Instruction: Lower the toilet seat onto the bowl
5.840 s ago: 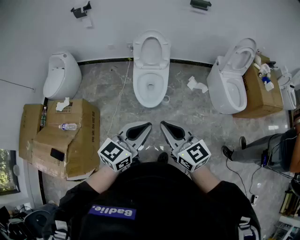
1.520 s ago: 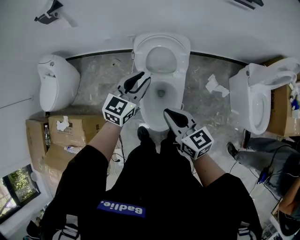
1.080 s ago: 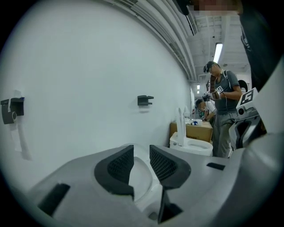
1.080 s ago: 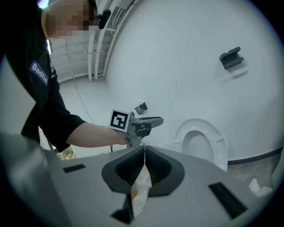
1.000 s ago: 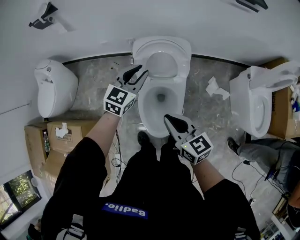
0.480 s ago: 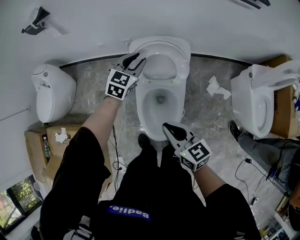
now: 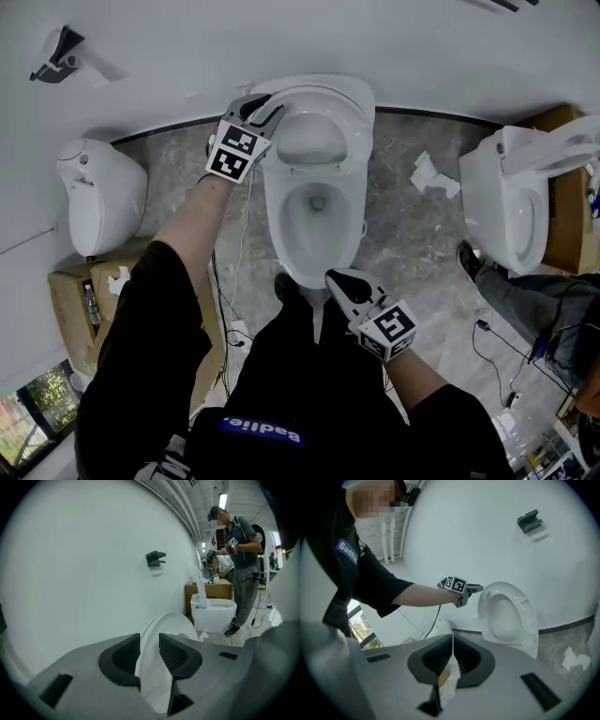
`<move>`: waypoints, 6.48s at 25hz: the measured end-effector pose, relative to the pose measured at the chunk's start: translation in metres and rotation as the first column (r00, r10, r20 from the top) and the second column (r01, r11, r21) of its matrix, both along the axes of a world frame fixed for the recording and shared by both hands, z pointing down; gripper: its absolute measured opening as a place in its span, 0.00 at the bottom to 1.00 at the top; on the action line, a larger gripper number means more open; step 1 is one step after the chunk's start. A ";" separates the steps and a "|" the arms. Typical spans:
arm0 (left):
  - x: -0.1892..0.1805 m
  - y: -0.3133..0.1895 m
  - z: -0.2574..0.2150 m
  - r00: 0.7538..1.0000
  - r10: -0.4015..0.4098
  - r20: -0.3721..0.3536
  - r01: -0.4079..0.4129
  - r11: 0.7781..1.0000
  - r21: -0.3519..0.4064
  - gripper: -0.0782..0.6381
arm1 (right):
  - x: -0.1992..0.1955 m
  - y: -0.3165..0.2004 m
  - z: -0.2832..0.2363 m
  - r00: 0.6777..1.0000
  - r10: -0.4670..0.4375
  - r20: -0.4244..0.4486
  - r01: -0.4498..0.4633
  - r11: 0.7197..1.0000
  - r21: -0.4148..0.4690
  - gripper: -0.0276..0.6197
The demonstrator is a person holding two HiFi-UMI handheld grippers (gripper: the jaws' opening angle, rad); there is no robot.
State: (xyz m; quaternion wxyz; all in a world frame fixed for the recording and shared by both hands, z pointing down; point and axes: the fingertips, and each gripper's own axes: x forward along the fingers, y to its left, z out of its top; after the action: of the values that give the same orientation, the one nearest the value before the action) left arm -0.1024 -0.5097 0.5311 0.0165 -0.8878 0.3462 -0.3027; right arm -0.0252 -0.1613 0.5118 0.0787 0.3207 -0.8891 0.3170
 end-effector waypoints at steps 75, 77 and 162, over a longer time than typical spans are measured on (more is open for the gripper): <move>-0.004 0.254 0.065 0.929 0.315 0.195 -0.313 0.949 -0.045 0.27 | -0.031 0.081 -0.004 0.999 0.040 0.006 -0.040 0.999 0.021 0.09; -0.002 0.267 0.071 0.921 0.341 0.189 -0.338 0.940 -0.047 0.27 | -0.033 0.089 -0.005 0.997 0.077 -0.010 -0.077 0.997 0.032 0.09; -0.008 0.513 0.423 0.677 0.504 0.536 -0.329 0.859 -0.393 0.34 | 0.035 0.221 0.159 0.974 0.195 -0.119 -0.207 0.973 -0.105 0.09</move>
State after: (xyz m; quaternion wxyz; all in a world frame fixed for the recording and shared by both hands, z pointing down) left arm -0.1102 0.0033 0.9539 0.0804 -0.7864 0.0639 -0.6091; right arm 0.0096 0.0593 0.6708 0.1128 0.4207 -0.8264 0.3567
